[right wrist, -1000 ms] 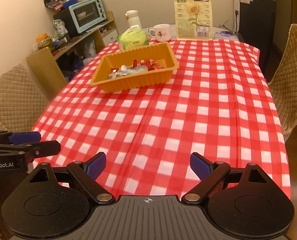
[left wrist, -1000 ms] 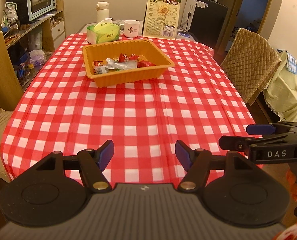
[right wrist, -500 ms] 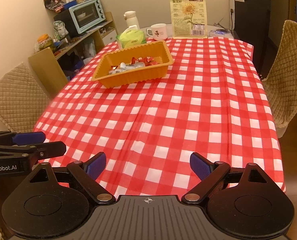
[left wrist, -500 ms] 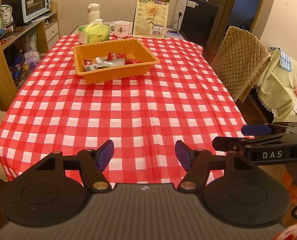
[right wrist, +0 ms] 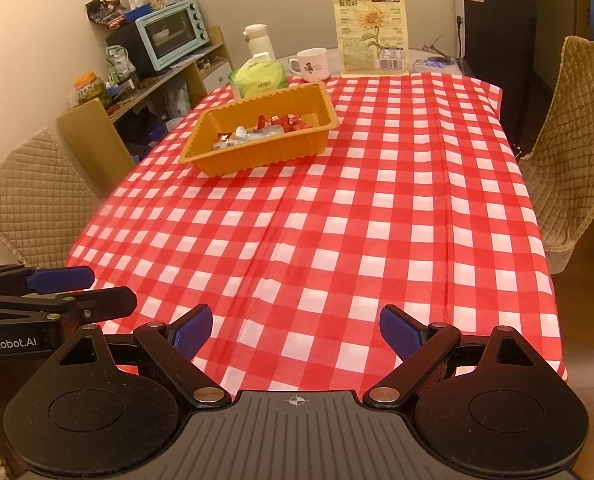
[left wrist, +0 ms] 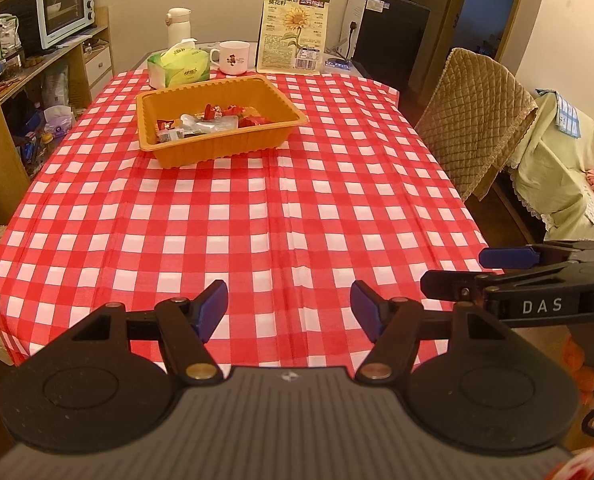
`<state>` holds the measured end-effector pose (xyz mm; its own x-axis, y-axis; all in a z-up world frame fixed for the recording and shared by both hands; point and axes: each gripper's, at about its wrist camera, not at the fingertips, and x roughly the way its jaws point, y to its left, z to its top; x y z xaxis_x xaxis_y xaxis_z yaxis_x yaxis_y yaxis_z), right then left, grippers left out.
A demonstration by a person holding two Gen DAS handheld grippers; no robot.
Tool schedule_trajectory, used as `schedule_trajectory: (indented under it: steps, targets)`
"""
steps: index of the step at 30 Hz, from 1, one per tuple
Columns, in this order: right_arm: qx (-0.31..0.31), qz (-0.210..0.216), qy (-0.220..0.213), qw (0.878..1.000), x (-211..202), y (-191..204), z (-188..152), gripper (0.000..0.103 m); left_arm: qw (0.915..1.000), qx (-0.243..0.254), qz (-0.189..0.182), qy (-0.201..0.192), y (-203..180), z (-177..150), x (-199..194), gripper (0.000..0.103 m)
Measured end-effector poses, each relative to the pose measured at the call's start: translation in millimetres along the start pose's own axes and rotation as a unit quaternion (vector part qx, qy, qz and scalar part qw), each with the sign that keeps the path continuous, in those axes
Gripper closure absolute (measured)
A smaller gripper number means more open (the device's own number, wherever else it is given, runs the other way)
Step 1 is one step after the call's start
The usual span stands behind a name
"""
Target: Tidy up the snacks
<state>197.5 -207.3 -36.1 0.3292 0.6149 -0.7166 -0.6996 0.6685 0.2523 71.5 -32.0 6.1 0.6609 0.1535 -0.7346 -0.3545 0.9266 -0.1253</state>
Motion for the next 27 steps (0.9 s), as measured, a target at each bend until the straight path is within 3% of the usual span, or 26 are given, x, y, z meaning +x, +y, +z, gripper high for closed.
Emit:
schedule_trajectory:
  steps: [27]
  targets:
    - [0.003, 0.000, -0.002, 1.000, -2.1, -4.4, 0.2, 0.013, 1.0000, 0.003, 0.000, 0.001, -5.5, 1.9, 3.1, 0.037]
